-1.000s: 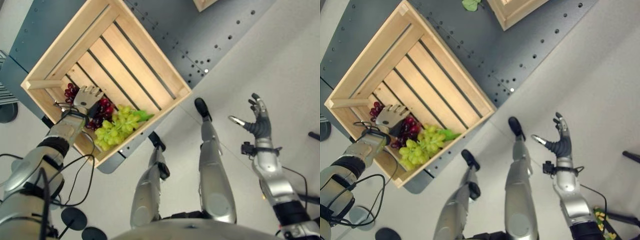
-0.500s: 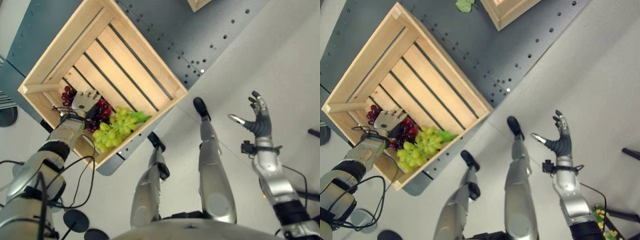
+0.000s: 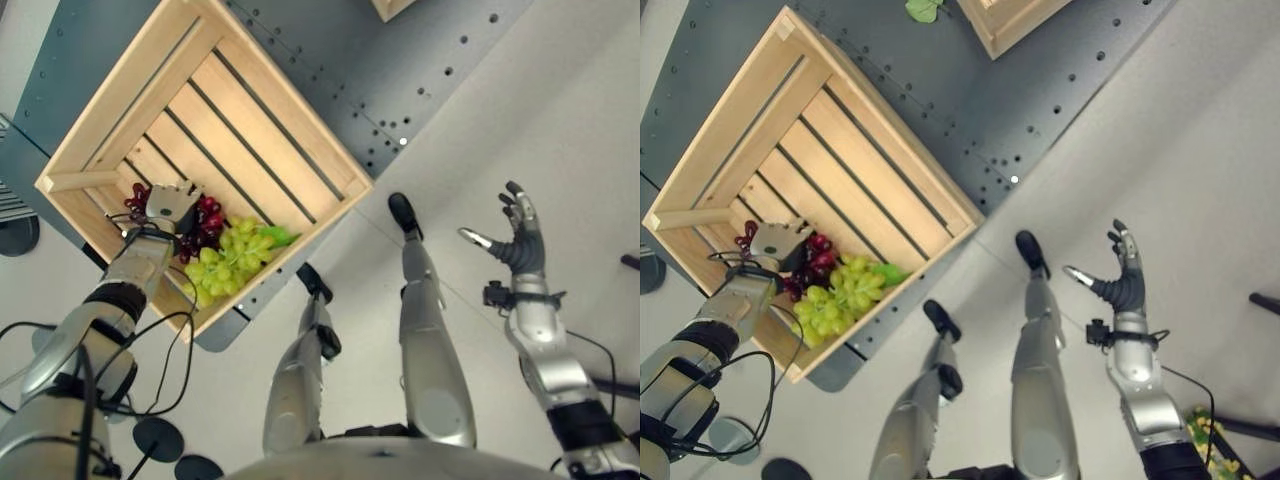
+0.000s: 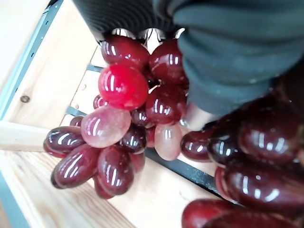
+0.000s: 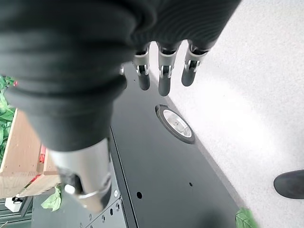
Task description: Pick up the fruits from the basket on one side to the basket on the other side
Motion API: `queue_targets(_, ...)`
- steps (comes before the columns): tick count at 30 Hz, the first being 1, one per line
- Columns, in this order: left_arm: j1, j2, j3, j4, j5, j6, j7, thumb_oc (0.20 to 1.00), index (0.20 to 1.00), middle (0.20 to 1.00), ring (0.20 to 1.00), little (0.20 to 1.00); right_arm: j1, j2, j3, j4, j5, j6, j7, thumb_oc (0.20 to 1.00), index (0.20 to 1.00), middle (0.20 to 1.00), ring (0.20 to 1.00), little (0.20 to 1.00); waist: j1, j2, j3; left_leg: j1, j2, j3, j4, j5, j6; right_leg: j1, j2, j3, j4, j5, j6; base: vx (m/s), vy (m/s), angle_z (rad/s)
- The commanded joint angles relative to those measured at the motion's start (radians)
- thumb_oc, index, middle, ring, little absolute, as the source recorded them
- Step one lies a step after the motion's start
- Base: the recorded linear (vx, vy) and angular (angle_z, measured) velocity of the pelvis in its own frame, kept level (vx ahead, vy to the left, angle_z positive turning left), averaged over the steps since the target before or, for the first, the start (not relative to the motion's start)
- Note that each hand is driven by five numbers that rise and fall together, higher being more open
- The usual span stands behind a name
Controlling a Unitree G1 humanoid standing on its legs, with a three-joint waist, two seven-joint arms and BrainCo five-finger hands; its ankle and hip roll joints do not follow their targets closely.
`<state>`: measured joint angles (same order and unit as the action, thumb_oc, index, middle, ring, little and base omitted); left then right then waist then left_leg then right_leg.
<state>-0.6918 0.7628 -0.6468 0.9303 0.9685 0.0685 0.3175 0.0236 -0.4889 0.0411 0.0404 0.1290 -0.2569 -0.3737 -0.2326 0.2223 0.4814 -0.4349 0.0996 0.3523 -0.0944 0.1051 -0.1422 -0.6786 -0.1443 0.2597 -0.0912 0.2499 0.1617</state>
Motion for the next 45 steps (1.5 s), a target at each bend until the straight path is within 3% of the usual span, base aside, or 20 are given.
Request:
queue_targets(1,0.004,0.003,-0.035,0.091,-0.001,-0.004,-0.090,0.200,0.200,0.200,0.200,0.200,-0.014,-0.008,-0.072,-0.089,-0.019,-0.034,-0.011,1.000,1.000,1.000,1.000,1.000,-0.013,-0.022,0.039,-0.059,0.012,-0.046,0.008,0.021,-0.007,0.077,-0.009,-0.050,0.006,-0.129,0.080,0.00,0.000,0.00)
queue_targets(6,0.020,-0.038,0.049,0.050,-0.139,-0.008,-0.072,0.200,0.200,0.200,0.200,0.200,-0.017,0.002,-0.064,-0.074,-0.010,-0.030,-0.005,1.000,1.000,1.000,1.000,1.000,-0.009,-0.027,0.039,-0.054,0.016,-0.053,0.008,0.026,-0.008,0.089,-0.006,-0.061,0.007,-0.129,0.074,-0.01,-0.017,0.05)
queue_targets(9,0.047,-0.079,0.207,0.010,-0.402,-0.025,-0.031,0.200,0.200,0.200,0.200,0.200,-0.015,0.018,-0.059,-0.052,-0.010,-0.020,-0.003,1.000,1.000,1.000,1.000,1.000,-0.007,-0.032,0.039,-0.042,0.017,-0.062,0.008,0.030,-0.008,0.104,-0.005,-0.069,0.007,-0.130,0.069,0.00,-0.007,0.01)
queue_targets(12,0.100,-0.093,0.328,-0.139,-0.617,-0.078,0.011,0.200,0.200,0.200,0.200,0.200,-0.001,0.038,-0.050,-0.043,-0.013,-0.004,0.014,1.000,1.000,1.000,1.000,1.000,-0.003,-0.037,0.039,-0.028,0.021,-0.077,0.008,0.032,-0.009,0.124,-0.002,-0.079,0.008,-0.130,0.062,0.00,-0.014,0.03)
queue_targets(16,0.225,-0.103,0.425,-0.310,-0.758,-0.124,0.015,0.200,0.200,0.200,0.200,0.200,0.001,0.042,-0.047,-0.032,-0.006,0.003,0.034,1.000,1.000,1.000,1.000,1.000,0.005,-0.037,0.039,-0.024,0.024,-0.086,0.008,0.043,-0.010,0.136,0.003,-0.085,0.008,-0.124,0.055,-0.01,-0.024,0.03)
queue_targets(21,0.432,-0.135,0.542,-0.542,-0.999,-0.203,-0.051,0.200,0.200,0.200,0.200,0.200,0.010,0.035,-0.047,-0.004,0.002,0.027,0.080,1.000,1.000,1.000,1.000,1.000,0.019,-0.039,0.039,0.010,0.030,-0.102,0.009,0.039,-0.011,0.180,0.007,-0.103,0.009,-0.133,0.044,-0.01,-0.026,0.06)
queue_targets(24,0.519,-0.136,0.575,-0.632,-1.139,-0.243,-0.102,0.200,0.200,0.200,0.200,0.200,0.011,0.023,-0.041,0.016,0.008,0.036,0.109,1.000,1.000,1.000,1.000,1.000,0.025,-0.038,0.039,0.026,0.035,-0.110,0.009,0.042,-0.012,0.206,0.012,-0.110,0.010,-0.139,0.037,0.00,-0.028,0.09)
queue_targets(25,0.563,-0.134,0.586,-0.685,-1.247,-0.259,-0.140,0.200,0.200,0.200,0.200,0.200,0.006,0.012,-0.036,0.027,0.007,0.045,0.129,1.000,1.000,1.000,1.000,1.000,0.031,-0.035,0.039,0.042,0.039,-0.116,0.010,0.044,-0.014,0.225,0.017,-0.116,0.011,-0.142,0.033,-0.02,-0.032,0.01)
queue_targets(28,0.592,-0.137,0.589,-0.721,-1.350,-0.267,-0.186,0.200,0.200,0.200,0.200,0.200,-0.009,-0.006,-0.017,0.044,0.001,0.050,0.154,1.000,1.000,1.000,1.000,1.000,0.035,-0.035,0.039,0.070,0.045,-0.125,0.013,0.044,-0.015,0.258,0.021,-0.126,0.015,-0.151,0.028,0.00,-0.030,0.03)
queue_targets(34,0.631,-0.131,0.592,-0.790,-1.452,-0.270,-0.237,0.200,0.200,0.200,0.200,0.200,-0.021,-0.029,0.010,0.058,-0.010,0.053,0.189,1.000,1.000,1.000,1.000,1.000,0.042,-0.033,0.034,0.114,0.057,-0.137,0.017,0.045,-0.018,0.311,0.031,-0.145,0.021,-0.167,0.017,0.01,-0.038,0.07)
queue_targets(37,0.665,-0.098,0.589,-0.844,-1.530,-0.259,-0.304,0.200,0.200,0.200,0.200,0.200,-0.025,-0.043,0.042,0.072,-0.014,0.053,0.232,1.000,1.000,1.000,1.000,1.000,0.058,-0.031,0.002,0.140,0.072,-0.153,0.021,0.052,-0.021,0.348,0.046,-0.163,0.025,-0.182,0.004,0.02,-0.075,0.05)
queue_targets(45,0.695,-0.057,0.618,-0.914,-1.585,-0.265,-0.348,0.200,0.200,0.200,0.200,0.200,-0.041,-0.084,0.101,0.060,-0.070,0.046,0.293,1.000,1.000,1.000,1.000,1.000,0.084,-0.024,-0.054,0.183,0.089,-0.174,0.025,0.049,-0.025,0.409,0.065,-0.203,0.032,-0.215,-0.017,0.01,-0.048,0.08)
